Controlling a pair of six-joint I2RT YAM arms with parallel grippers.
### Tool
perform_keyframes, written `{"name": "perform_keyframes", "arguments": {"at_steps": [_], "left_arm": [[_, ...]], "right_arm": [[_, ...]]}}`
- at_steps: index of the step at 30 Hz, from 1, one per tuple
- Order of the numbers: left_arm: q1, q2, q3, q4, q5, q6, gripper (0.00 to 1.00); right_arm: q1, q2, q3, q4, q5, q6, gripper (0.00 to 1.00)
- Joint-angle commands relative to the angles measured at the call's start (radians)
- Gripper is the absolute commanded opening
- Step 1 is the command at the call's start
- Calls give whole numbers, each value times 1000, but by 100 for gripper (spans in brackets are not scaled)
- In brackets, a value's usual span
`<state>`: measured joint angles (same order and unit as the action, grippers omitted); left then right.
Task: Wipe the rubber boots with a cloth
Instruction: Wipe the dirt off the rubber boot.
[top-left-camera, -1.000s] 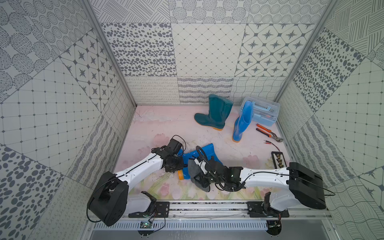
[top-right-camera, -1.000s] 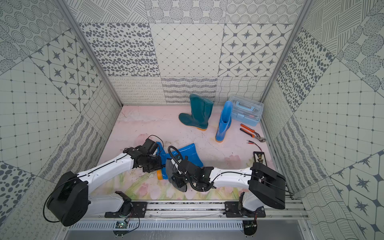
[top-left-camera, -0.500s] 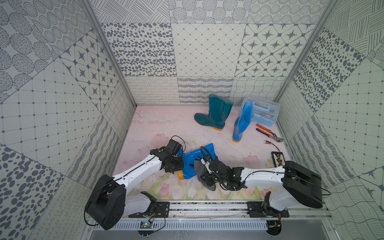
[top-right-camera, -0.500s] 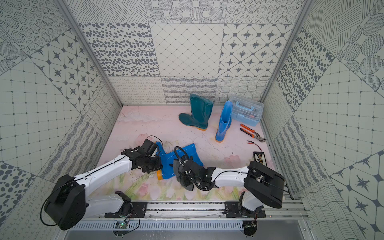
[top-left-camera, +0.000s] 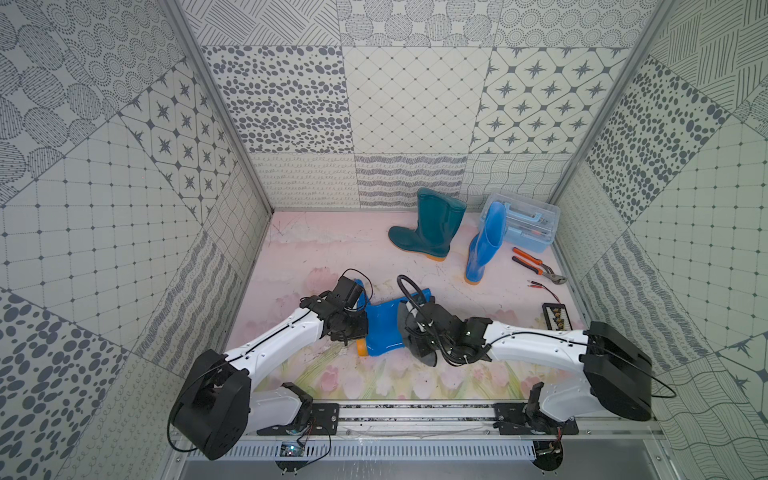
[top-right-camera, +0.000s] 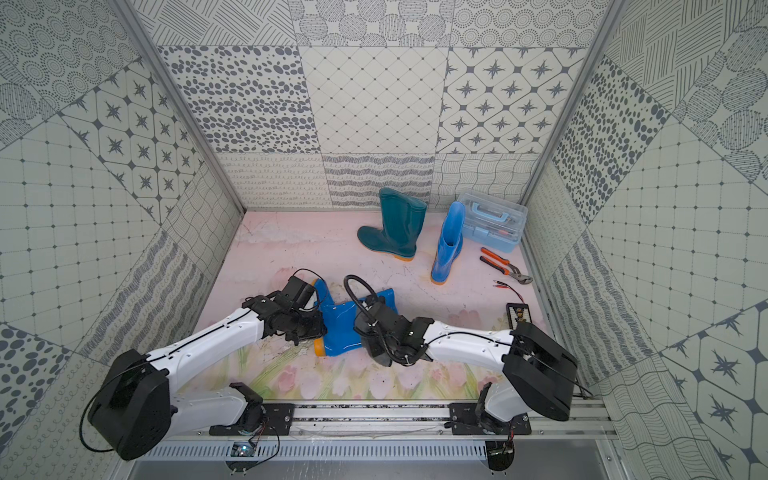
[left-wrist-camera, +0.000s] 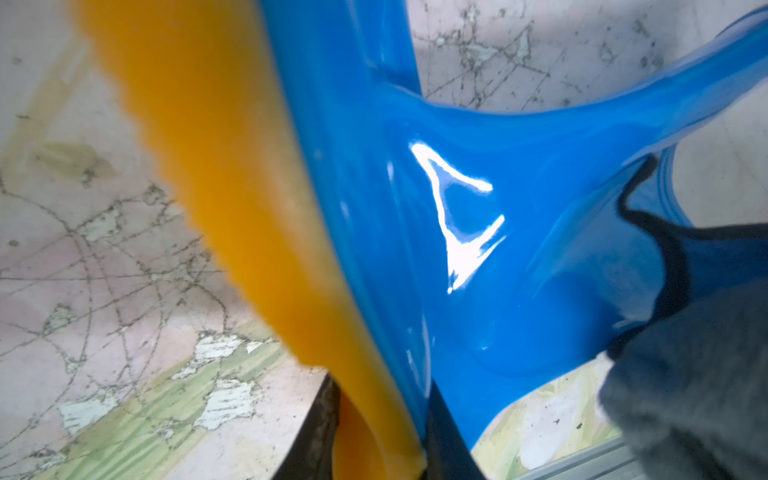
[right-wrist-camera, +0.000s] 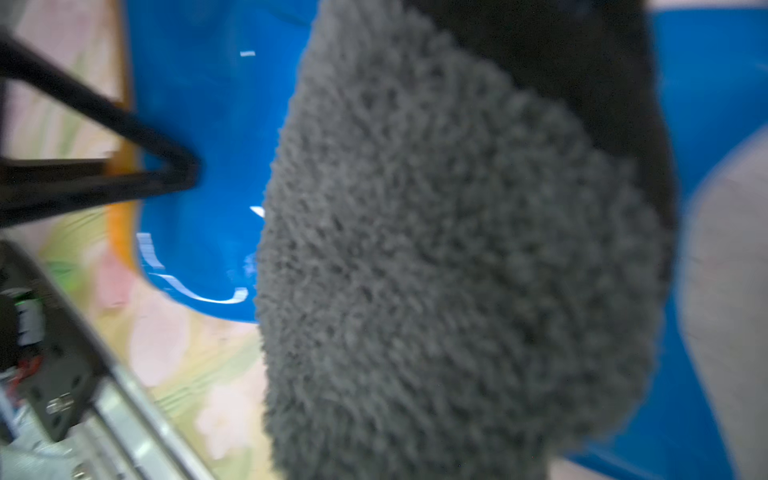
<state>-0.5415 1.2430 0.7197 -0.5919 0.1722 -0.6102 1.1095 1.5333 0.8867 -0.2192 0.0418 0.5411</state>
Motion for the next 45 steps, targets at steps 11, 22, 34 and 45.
{"name": "perform_keyframes", "arguments": {"at_steps": [11,22,34,45], "left_arm": [[2,-28,-7,67,96,115,0],[-1,-26,-52,163,171,122,0],[-14,-18,-27,120,187,174,0],[-14,-21,-35,74,95,183,0]], "right_arm": [[-79,167,60,173,-134,84,9],[-138,4,-54,42,-22,111,12],[-118,386,368,180,-265,187,12],[-375,168,-55,31,-184,233,12]]}}
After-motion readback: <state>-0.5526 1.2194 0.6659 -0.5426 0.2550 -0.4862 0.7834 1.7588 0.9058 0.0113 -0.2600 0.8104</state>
